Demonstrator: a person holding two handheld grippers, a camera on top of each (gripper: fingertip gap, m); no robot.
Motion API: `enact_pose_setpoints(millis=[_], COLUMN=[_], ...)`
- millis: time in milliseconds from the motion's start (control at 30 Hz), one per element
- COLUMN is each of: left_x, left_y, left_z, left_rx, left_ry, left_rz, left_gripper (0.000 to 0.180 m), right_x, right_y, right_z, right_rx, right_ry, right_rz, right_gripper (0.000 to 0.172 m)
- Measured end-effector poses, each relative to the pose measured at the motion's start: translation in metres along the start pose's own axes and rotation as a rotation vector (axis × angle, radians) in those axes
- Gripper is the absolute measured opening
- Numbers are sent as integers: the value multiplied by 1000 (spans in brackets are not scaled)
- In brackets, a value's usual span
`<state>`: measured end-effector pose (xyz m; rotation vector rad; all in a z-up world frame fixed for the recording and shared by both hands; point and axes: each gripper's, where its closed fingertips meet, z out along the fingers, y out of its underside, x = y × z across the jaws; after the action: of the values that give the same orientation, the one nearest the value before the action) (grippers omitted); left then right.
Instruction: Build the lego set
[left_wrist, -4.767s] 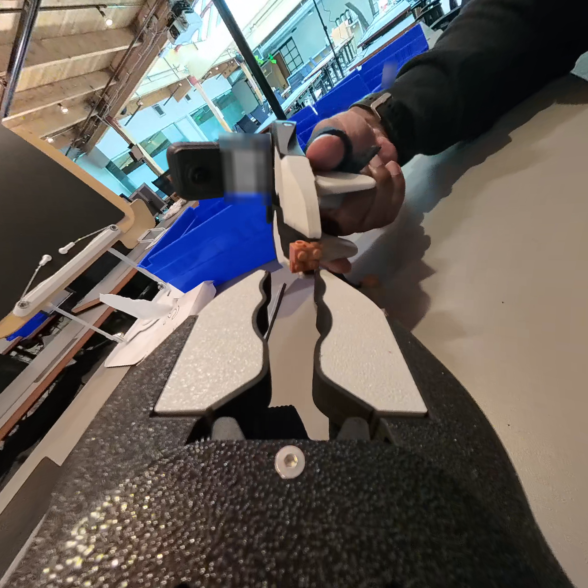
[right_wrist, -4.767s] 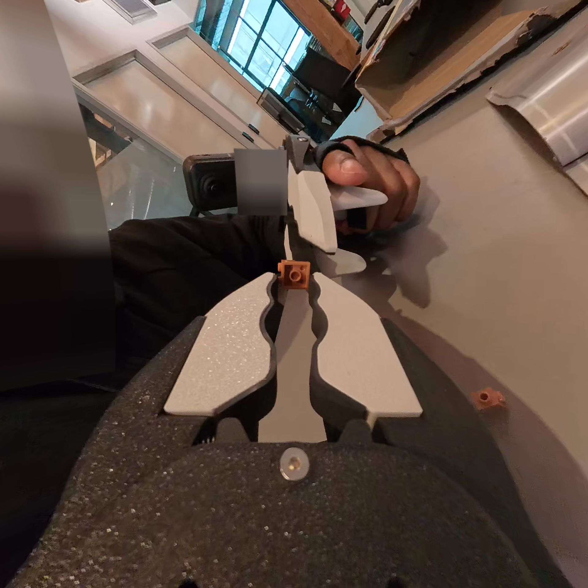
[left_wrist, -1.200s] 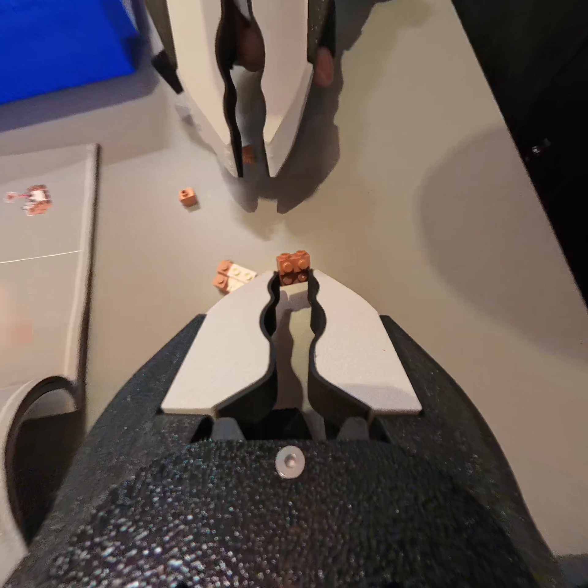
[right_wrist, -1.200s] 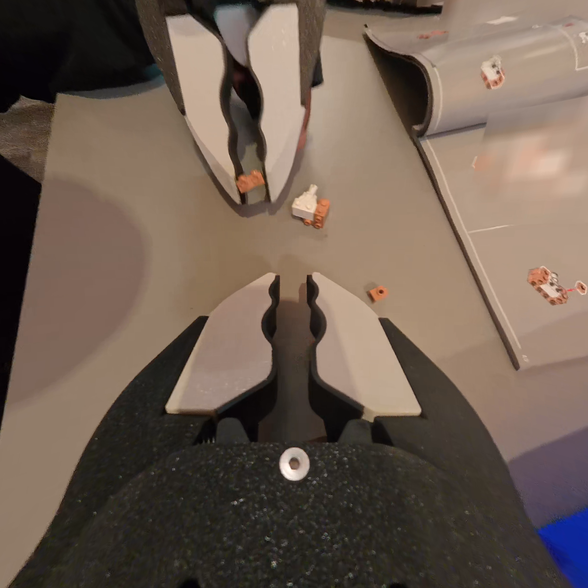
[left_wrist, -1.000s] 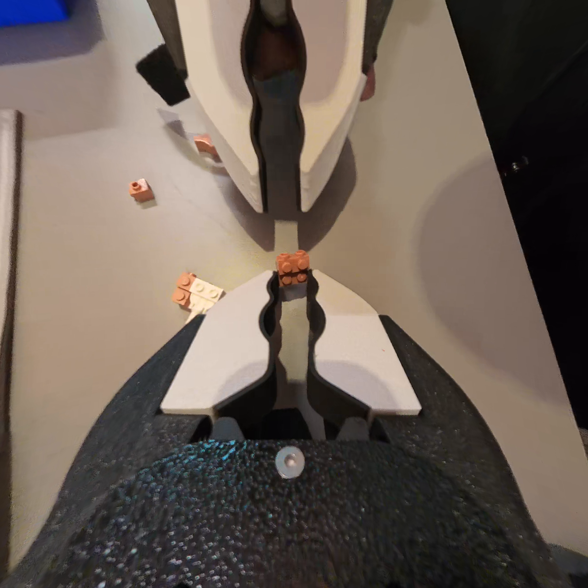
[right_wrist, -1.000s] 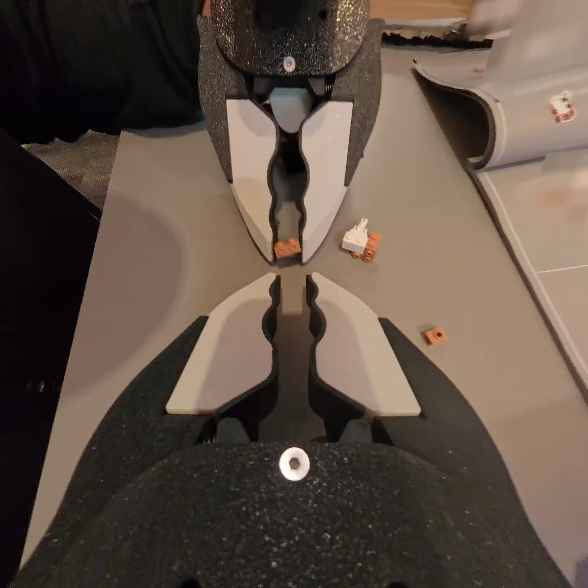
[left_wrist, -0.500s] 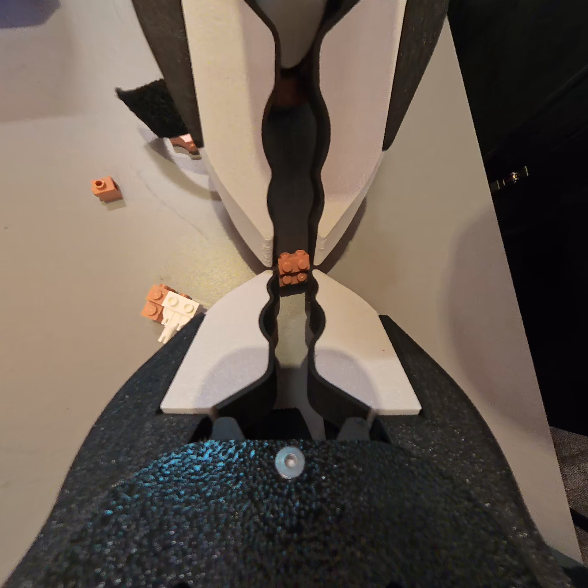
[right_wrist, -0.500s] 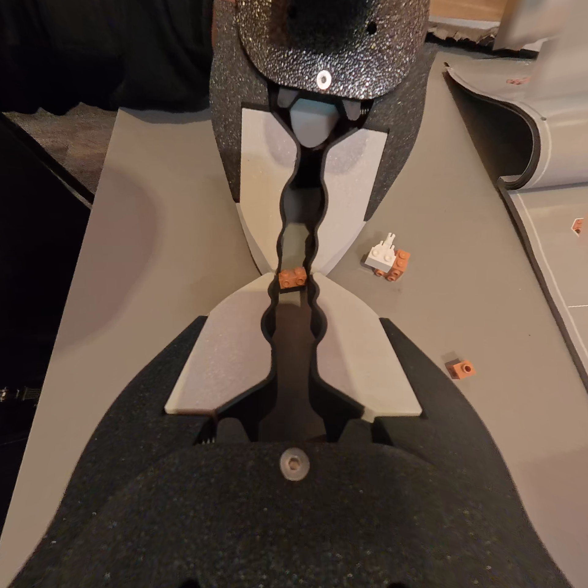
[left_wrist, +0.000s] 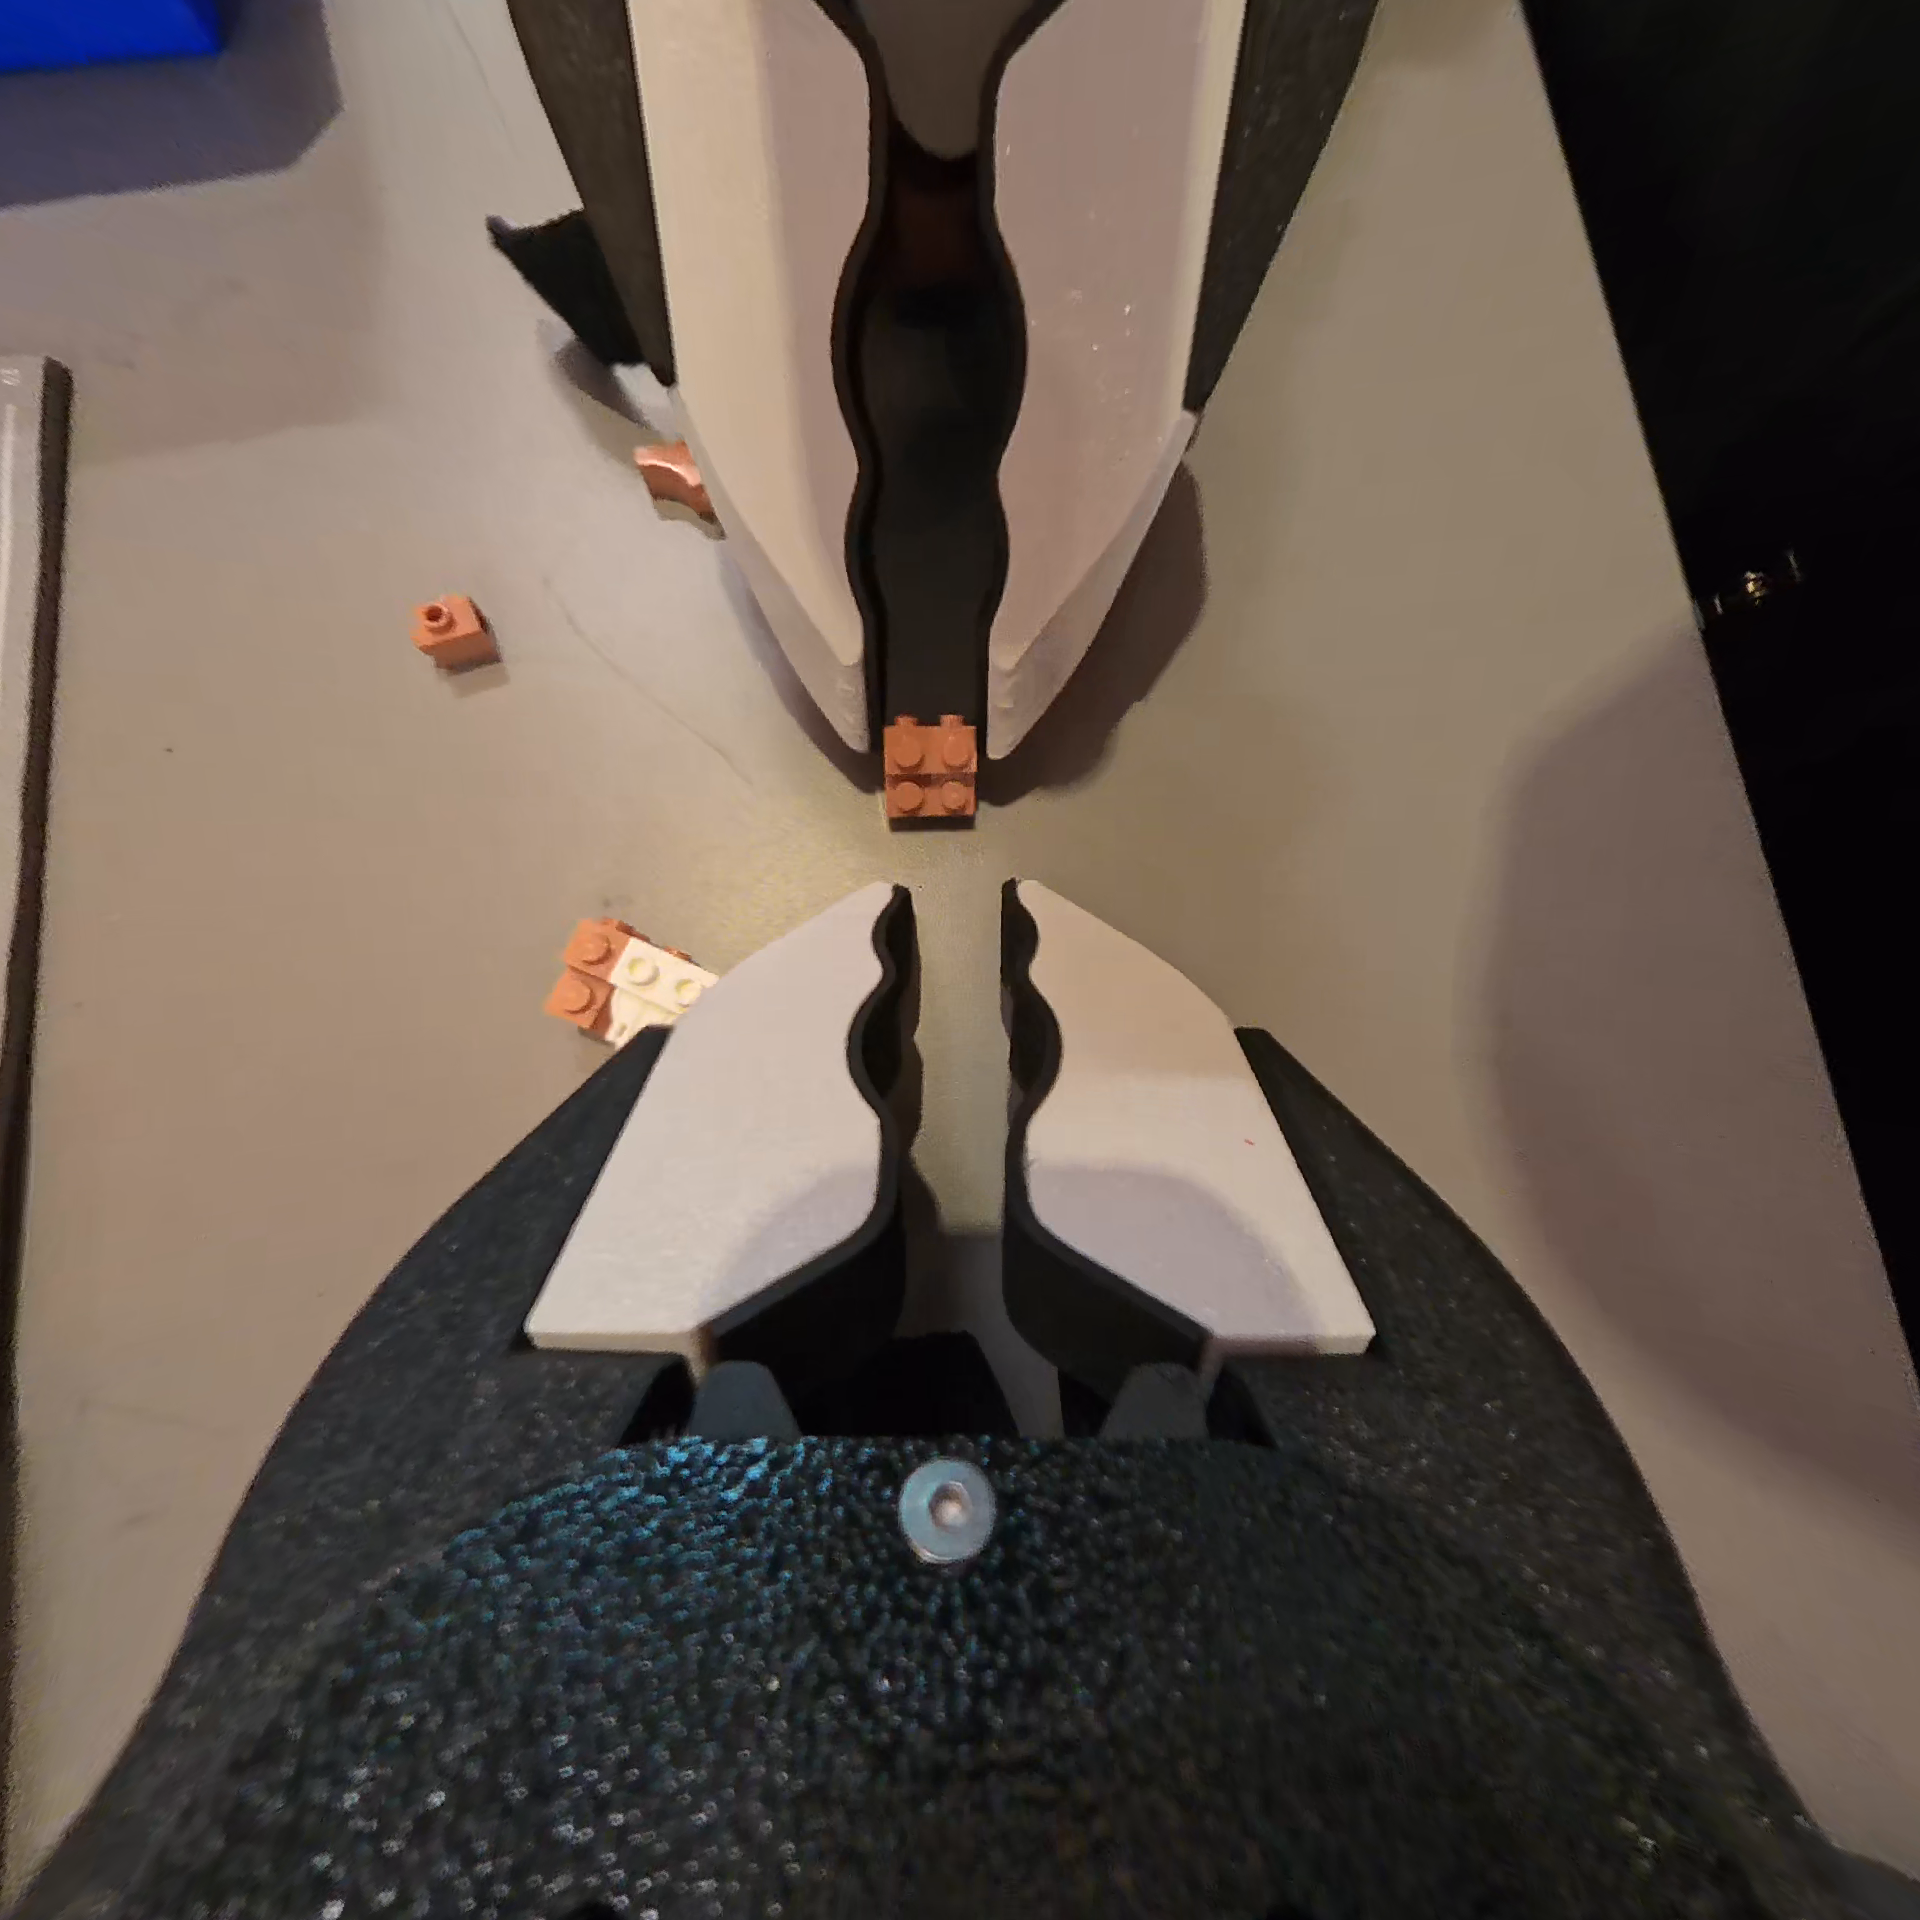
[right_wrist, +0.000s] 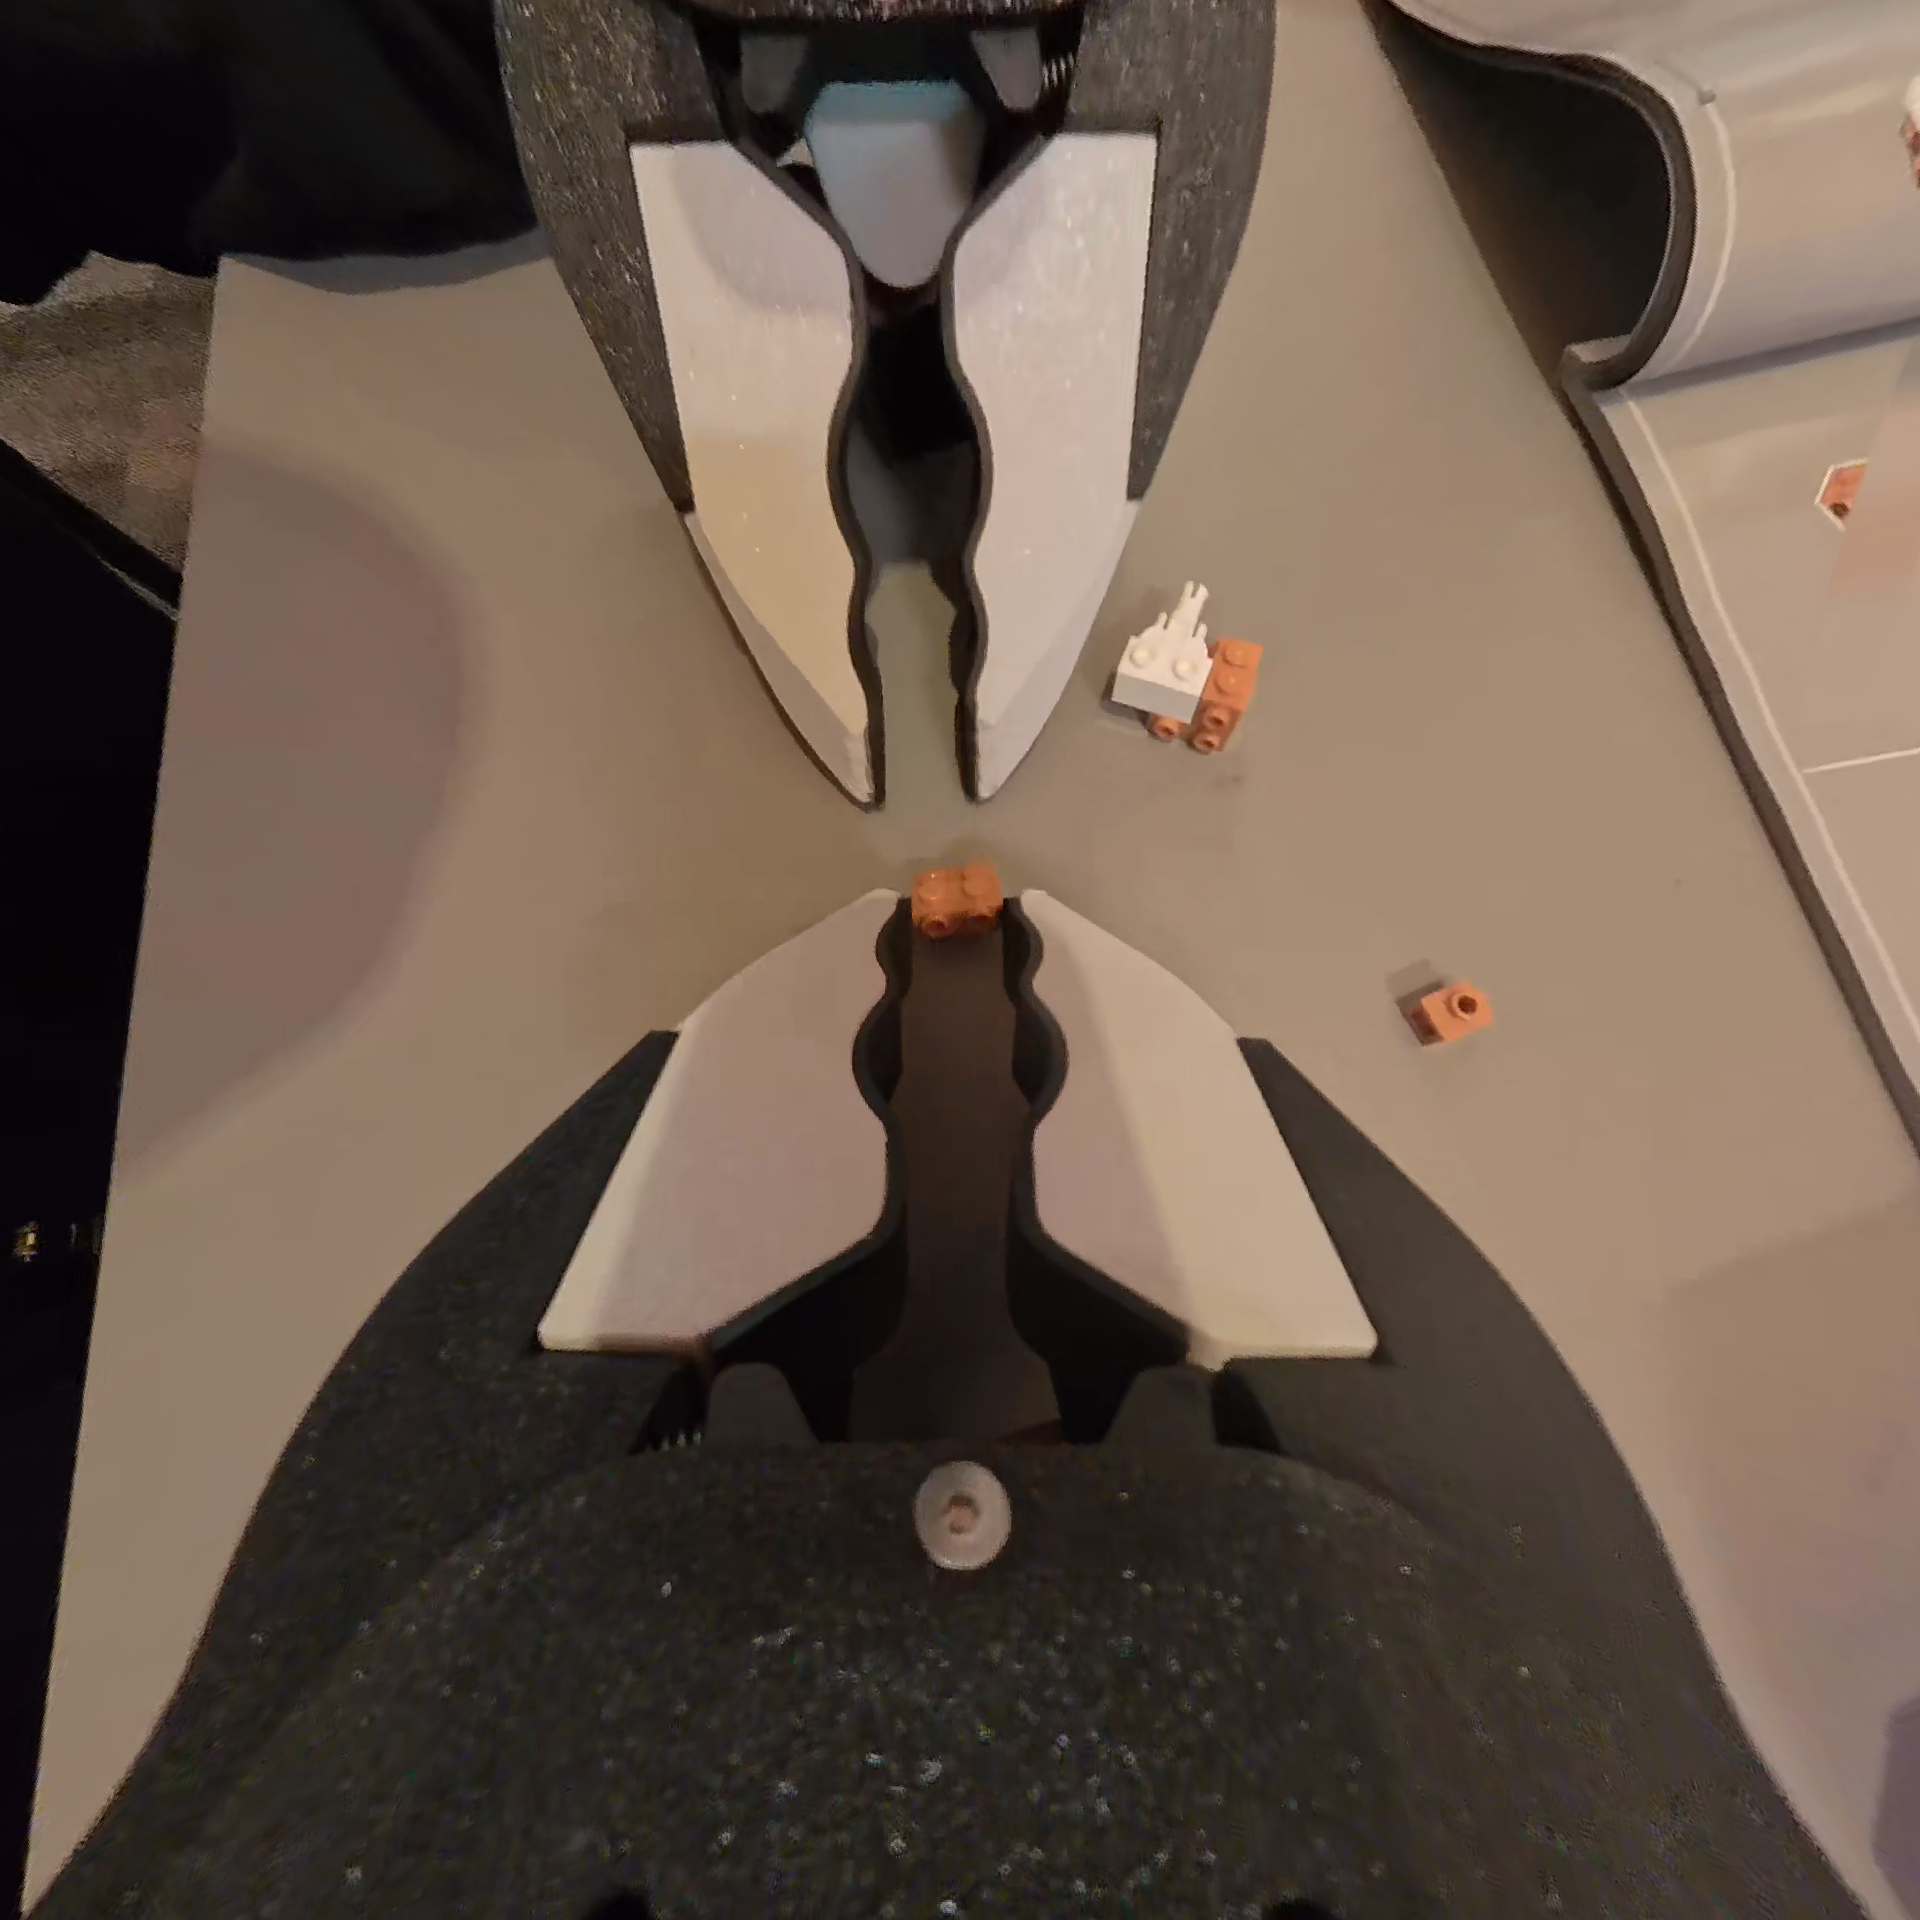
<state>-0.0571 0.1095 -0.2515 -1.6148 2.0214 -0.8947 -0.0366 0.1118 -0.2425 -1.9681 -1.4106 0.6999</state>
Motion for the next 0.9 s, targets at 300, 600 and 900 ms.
enact_pose_setpoints(millis=[300,600,900], left_x=[-3,-2,-3], left_y=[-11,-13,-13], left_z=[-7,-6,-7], left_rx=[83,96,103], left_ry=[-20,-21,-19], left_rz=[44,55,50], left_gripper=[16,16,16], right_x=[7,7,7], right_y=[8,8,7], right_z=[-3,-4,-5], right_rx=[-28,-25,-12], right_ry=[3,12,1], right_rz=[26,1,9], right_gripper=[17,17,17])
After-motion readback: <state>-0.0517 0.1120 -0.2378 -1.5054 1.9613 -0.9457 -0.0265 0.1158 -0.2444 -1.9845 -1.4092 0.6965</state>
